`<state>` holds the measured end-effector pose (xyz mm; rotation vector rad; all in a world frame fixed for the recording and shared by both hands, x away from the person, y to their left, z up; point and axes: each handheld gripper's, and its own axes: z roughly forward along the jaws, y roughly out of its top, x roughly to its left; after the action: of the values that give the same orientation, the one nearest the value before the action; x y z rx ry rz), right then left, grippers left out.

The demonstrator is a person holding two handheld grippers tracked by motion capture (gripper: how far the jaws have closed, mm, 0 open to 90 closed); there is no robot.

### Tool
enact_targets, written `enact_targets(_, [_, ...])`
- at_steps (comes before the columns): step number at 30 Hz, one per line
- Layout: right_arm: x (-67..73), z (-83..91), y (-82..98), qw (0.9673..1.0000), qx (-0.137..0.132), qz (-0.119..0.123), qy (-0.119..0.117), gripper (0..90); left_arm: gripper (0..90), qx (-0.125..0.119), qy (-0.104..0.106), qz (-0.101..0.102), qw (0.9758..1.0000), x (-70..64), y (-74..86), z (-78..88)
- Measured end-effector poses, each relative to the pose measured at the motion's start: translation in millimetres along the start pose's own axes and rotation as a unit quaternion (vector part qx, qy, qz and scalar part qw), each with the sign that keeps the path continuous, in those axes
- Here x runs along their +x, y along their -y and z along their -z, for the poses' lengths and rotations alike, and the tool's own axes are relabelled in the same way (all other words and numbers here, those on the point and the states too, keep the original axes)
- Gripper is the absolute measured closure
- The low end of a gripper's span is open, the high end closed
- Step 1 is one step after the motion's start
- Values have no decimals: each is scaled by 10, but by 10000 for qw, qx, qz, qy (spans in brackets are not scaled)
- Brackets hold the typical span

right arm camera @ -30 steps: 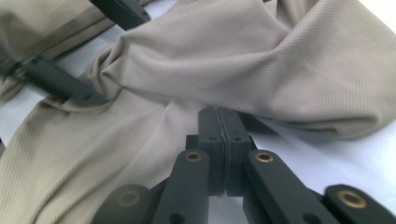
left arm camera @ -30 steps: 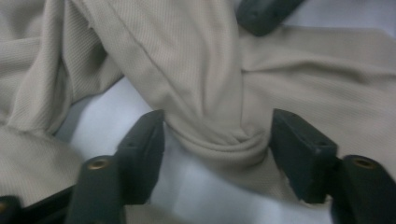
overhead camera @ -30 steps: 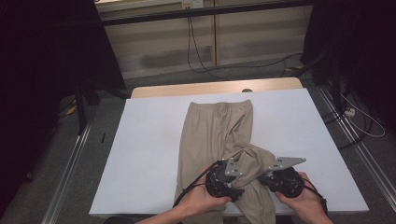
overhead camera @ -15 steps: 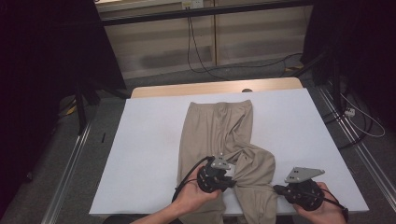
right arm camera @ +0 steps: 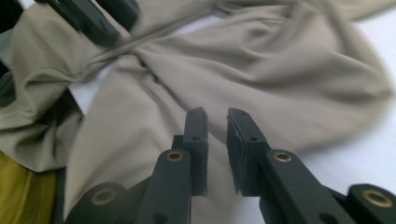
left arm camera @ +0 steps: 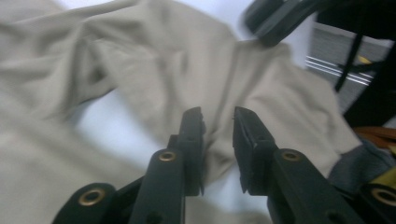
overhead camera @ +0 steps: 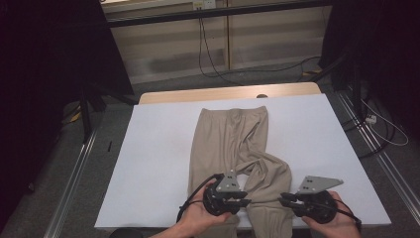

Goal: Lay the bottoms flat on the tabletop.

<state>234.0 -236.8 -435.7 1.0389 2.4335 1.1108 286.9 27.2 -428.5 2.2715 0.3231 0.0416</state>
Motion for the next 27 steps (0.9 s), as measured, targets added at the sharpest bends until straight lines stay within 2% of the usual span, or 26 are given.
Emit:
enact_targets(3, [61, -160, -67, 9997, 150, 126, -150, 769, 729, 161, 85, -163, 9997, -44, -35, -203])
enact_targets(6, [67, -294, -48, 9991, 343, 225, -78, 714, 623, 306, 48, -324, 9990, -62, -31, -326])
enact_targets(8, [42, -314, -14, 9988, 438, 197, -36, 679, 616, 432, 34, -450, 9980, -66, -11, -382])
enact_targets(9, [41, -306, 1, 9990, 411, 149, -58, 661, 646, 422, -18, -581, 9974, -70, 19, -400])
enact_targets(10, [58, -300, 14, 9990, 403, 186, -24, 666, 680, 386, 48, -567, 9976, -76, 29, -398])
enact_targets(11, [77, -294, 19, 9988, 416, 237, 20, 674, 748, 442, 207, -523, 9974, -81, 30, -388])
enact_targets(12, [105, -286, 23, 9986, 443, 263, 67, 726, 843, 444, 191, -499, 9976, -98, 37, -382])
enact_targets(14, [139, -266, 35, 9986, 489, 205, -60, 890, 861, 458, 175, -595, 9970, -132, 51, -363])
enact_targets(18, [207, -233, 58, 9984, 507, 261, -5, 900, 872, 518, 435, -454, 9967, -168, 101, -302])
enact_targets(23, [324, -177, 112, 9978, 546, 295, -222, 900, 871, 517, 650, -406, 9957, -247, 168, -241])
enact_targets(24, [368, -161, 129, 9976, 560, 309, -280, 900, 871, 531, 639, -404, 9957, -275, 176, -231])
enact_targets(25, [403, -143, 139, 9972, 575, 356, -304, 900, 871, 678, 615, -406, 9950, -306, 173, -204])
enact_targets(26, [435, -126, 158, 9972, 563, 371, -325, 900, 871, 587, 775, -378, 9945, -326, 188, -210])
enact_targets(27, [455, -112, 171, 9970, 565, 371, -387, 900, 871, 699, 866, -460, 9927, -364, 200, -191])
